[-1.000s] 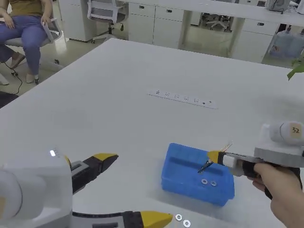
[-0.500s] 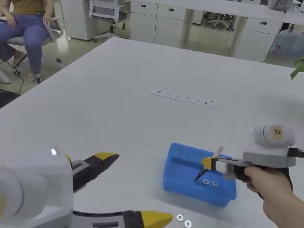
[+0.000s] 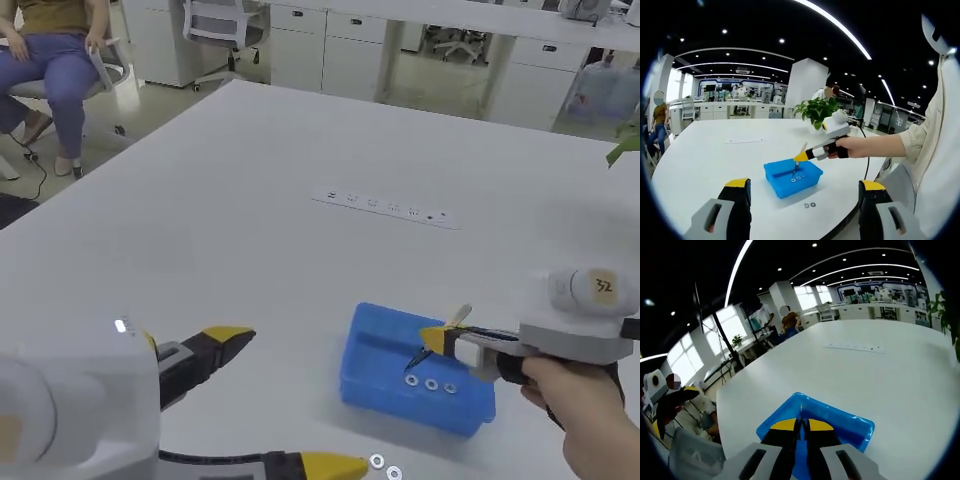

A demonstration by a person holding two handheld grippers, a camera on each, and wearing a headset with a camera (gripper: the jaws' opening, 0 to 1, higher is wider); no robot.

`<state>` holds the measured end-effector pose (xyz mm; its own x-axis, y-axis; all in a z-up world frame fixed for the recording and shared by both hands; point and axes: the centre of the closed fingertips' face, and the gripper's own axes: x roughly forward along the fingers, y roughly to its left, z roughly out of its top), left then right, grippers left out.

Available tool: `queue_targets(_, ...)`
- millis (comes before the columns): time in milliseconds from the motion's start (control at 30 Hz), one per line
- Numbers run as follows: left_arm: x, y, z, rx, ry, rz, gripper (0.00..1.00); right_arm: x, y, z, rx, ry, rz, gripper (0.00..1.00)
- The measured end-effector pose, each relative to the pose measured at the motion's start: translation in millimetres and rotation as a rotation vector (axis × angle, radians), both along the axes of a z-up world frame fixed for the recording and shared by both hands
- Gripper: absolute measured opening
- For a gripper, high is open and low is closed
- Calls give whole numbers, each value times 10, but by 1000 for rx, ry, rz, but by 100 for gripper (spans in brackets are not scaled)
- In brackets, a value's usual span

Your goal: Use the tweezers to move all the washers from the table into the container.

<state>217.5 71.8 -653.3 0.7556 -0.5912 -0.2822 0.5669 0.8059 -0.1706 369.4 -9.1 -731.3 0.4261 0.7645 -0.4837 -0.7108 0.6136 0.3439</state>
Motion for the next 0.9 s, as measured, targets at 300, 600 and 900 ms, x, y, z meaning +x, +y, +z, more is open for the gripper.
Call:
queue_targets(300, -9, -44, -16, 8, 6, -19, 91, -116, -6, 269, 104, -23, -5, 2)
queue_targets(600, -11, -60, -16, 13, 8, -28, 91, -354, 22, 306, 157, 15, 40, 2)
queue_targets(900, -18, -53, -26, 14, 12, -30, 90, -601, 37, 49, 126, 95, 104, 2)
